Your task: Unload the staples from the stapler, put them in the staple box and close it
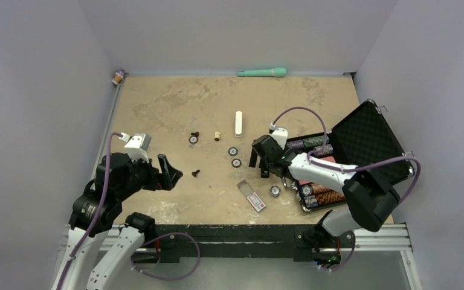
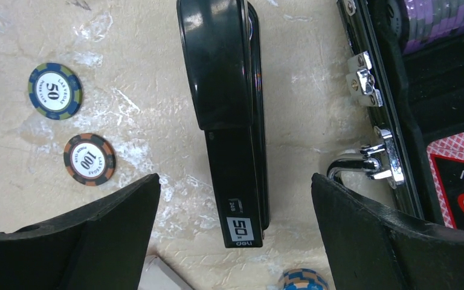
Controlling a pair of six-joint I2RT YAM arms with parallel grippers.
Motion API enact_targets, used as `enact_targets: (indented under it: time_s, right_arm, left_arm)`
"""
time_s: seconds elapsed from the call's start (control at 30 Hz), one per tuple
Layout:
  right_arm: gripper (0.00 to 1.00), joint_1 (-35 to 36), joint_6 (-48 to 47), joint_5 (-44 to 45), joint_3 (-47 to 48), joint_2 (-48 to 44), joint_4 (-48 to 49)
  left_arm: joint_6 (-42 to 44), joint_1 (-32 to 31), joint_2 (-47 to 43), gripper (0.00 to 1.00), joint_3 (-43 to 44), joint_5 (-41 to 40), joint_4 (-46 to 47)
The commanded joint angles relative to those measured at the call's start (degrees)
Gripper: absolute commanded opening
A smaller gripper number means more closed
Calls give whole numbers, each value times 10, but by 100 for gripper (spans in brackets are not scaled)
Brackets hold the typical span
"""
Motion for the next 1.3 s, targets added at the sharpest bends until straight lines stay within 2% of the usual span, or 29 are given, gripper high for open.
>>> enact_targets:
  time_s: [0.0,0.23,0.6,0.9,0.93,1.0,1.27]
  right_arm:
    - [97,3,6,9,28,20,23]
    - [90,5,2,21,36,67,18]
    - [70,28,25,50,57,105,-18]
    - [31,33,32,54,59,111,-24]
    - [23,33,32,53,59,111,-24]
    - [0,33,30,52,59,112,-24]
    - [0,45,25,55,69,92,-38]
  left_arm:
    - [8,7,-1,100,3,-1,12]
    - [10,11,-3,98,2,4,13]
    - [12,11,-2,97,2,9,15]
    - [12,11,-3,96,2,10,15]
    - [12,11,-3,96,2,10,15]
    - [12,11,-3,96,2,10,15]
    - [12,11,-2,96,1,9,15]
